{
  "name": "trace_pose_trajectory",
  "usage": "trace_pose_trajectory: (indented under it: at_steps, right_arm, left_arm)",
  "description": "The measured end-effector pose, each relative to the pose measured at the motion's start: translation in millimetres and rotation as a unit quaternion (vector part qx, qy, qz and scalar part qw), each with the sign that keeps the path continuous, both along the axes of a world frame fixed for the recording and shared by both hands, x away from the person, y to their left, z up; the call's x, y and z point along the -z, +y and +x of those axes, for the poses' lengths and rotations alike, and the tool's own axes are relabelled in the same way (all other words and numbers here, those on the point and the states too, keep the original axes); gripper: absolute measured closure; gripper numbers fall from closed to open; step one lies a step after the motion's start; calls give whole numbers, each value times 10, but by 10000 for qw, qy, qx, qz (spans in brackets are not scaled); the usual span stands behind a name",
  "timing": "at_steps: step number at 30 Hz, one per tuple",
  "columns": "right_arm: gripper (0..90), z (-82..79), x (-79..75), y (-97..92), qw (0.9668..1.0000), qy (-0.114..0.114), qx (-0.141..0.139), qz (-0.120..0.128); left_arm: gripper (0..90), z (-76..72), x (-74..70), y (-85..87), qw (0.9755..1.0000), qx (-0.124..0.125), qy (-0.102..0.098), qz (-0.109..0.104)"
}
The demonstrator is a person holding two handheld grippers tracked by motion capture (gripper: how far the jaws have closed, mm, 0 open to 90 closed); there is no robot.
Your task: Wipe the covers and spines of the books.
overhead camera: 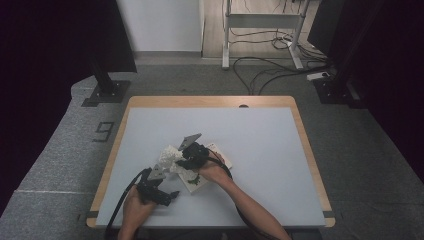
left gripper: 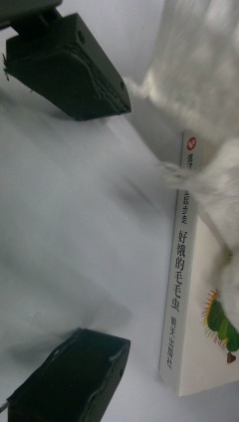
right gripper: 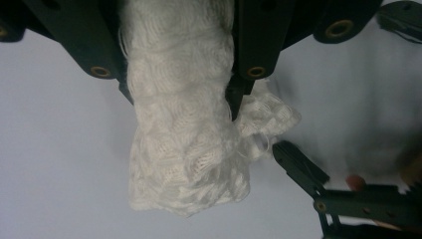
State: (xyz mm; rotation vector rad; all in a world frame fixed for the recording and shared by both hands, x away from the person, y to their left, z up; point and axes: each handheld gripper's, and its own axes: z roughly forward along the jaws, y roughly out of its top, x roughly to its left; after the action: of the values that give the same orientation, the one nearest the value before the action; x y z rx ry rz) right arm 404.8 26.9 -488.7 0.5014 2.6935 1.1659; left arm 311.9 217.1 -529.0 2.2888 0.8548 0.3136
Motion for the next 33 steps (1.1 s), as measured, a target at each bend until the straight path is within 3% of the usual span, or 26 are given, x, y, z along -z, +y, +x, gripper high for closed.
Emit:
trace_pose_trajectory:
  at_steps: [11,21,33]
  right_arm:
    - [659,-35,-320,-52,9997,-101,-57,220]
    - [659,-42,-375,-223,9996,-108,57,256]
    - [659,-80,-418,-568,9991,-155,216,338]
  left_arm:
    - [0,0,0,0,10000,5,9,0]
    - [0,1,0,0,10000,6,0,5]
    - [0,2,0,1,10000,8,0,8]
